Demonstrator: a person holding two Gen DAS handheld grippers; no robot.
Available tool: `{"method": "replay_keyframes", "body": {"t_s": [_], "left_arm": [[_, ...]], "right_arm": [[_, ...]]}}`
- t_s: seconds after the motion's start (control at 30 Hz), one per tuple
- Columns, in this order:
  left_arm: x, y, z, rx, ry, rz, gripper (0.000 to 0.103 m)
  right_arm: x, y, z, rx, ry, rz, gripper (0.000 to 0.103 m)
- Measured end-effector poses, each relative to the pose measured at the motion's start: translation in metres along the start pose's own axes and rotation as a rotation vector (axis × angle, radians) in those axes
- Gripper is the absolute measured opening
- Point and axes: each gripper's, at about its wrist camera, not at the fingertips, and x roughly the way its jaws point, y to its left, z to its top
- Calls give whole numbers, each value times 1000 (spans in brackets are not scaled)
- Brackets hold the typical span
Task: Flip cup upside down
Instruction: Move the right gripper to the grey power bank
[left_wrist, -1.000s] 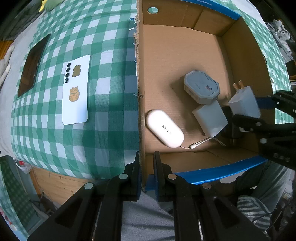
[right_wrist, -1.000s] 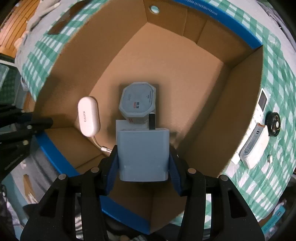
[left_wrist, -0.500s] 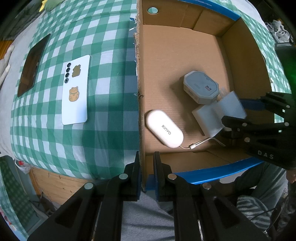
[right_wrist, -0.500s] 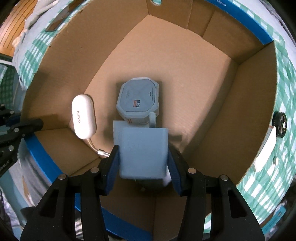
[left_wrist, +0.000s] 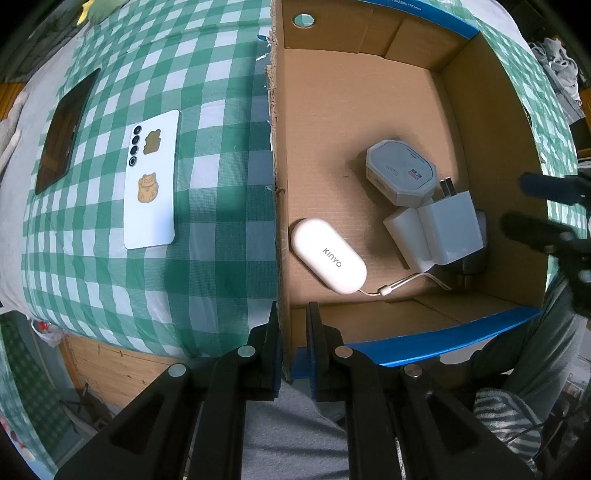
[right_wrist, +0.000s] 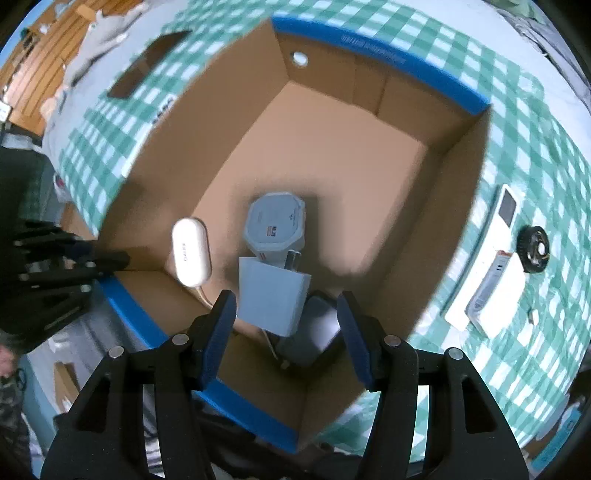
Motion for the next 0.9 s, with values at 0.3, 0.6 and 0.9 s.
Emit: {"method": "replay_keyframes", "body": {"t_s": [0.3, 0.6, 0.9], "left_arm": [[0, 0, 0, 0, 1, 1, 10], [-1, 3, 1, 3, 2, 0, 10], [-1, 2, 1, 2, 3, 1, 10]], "right_arm": [[-45, -24, -8, 47, -83, 20, 58], [-72, -72, -21, 125, -116, -17, 69], [-66, -145, -30, 260, -98, -42, 72]]}}
